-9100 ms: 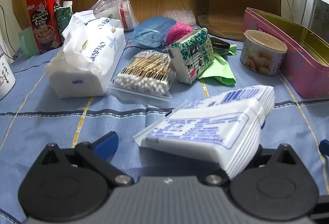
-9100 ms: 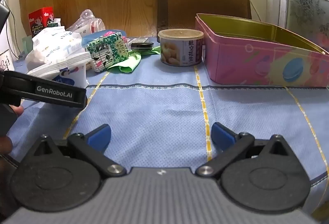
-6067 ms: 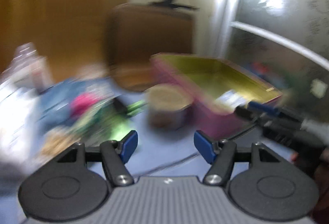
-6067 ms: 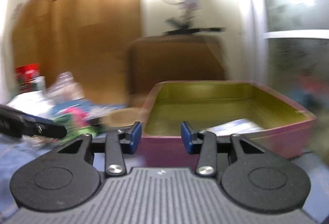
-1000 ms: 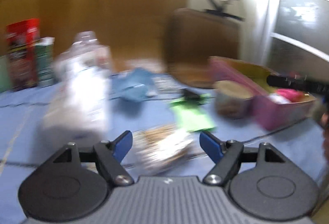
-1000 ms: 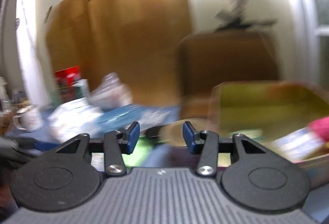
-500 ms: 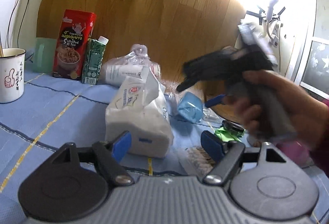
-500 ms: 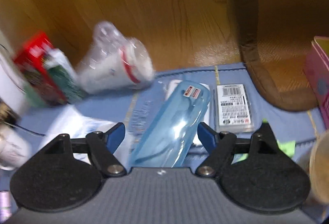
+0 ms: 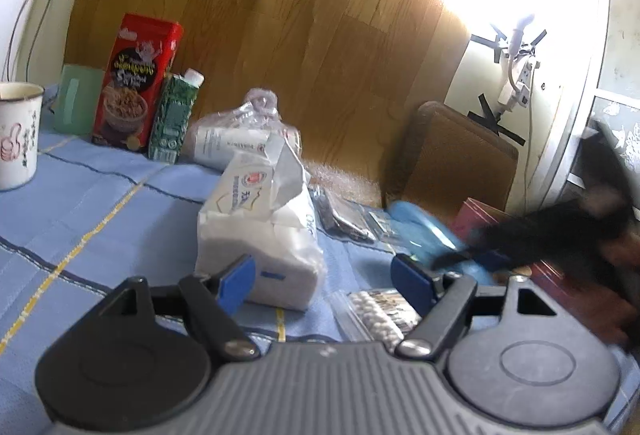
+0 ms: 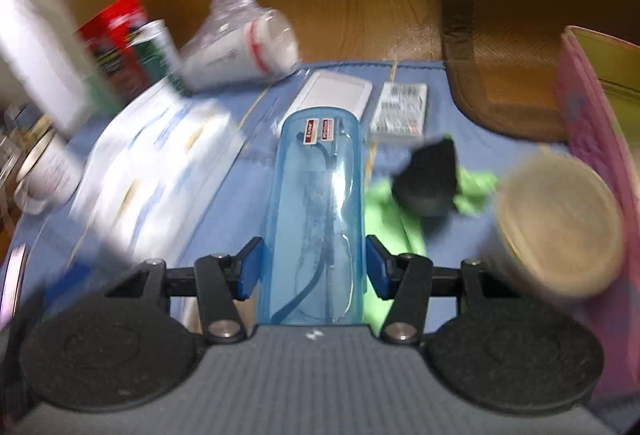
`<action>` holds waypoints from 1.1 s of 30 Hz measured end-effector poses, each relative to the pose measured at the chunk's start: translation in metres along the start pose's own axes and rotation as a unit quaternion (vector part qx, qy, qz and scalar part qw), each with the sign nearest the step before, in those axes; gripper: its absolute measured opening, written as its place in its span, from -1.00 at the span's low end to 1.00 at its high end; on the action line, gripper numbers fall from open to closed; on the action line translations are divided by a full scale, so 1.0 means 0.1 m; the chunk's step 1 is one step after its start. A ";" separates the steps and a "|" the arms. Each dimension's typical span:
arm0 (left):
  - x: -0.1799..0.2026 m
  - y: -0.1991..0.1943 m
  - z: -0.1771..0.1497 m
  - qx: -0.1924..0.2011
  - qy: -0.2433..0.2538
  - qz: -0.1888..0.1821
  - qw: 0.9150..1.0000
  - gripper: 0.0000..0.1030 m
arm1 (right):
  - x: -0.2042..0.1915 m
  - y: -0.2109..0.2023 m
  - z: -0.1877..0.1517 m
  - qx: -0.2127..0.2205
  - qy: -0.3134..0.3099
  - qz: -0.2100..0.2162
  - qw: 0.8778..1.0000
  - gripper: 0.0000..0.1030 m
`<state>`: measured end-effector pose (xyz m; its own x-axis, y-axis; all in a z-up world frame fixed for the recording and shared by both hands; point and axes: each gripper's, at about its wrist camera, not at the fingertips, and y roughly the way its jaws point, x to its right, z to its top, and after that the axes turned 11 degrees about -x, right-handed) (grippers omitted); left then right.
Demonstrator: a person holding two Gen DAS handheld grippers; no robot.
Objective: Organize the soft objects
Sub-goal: 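Grasp the blue plastic case with the right gripper, then lift the blue case into the pink tin and open the right gripper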
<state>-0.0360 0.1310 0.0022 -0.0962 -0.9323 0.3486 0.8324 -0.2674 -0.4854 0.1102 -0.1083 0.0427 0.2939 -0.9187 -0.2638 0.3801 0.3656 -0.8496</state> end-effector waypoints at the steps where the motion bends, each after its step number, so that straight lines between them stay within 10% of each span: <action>1: -0.01 0.01 0.01 -0.008 -0.001 -0.008 1.000 0.49 | 0.03 -0.12 -0.16 0.003 -0.011 0.000 1.000 0.09; 9: 0.38 -0.12 -0.12 -0.073 0.026 -0.061 0.995 0.48 | 0.11 -0.48 -1.30 0.041 -0.115 -0.040 0.992 0.08; 19: 0.72 -0.25 -0.29 -0.139 0.057 -0.073 0.986 0.61 | -0.37 -0.26 -1.45 0.037 -0.324 -0.011 0.945 0.11; 33: 0.90 0.17 -0.21 -0.191 0.080 -0.101 0.973 0.47 | 0.01 -0.40 -1.90 0.090 -0.238 -0.032 0.967 0.21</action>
<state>-0.0422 0.0377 0.0080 -0.3470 -0.8688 0.3531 0.5276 -0.4921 -0.6924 -0.0712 -0.1524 -0.0100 0.6187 -0.7831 0.0634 0.5443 0.3690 -0.7534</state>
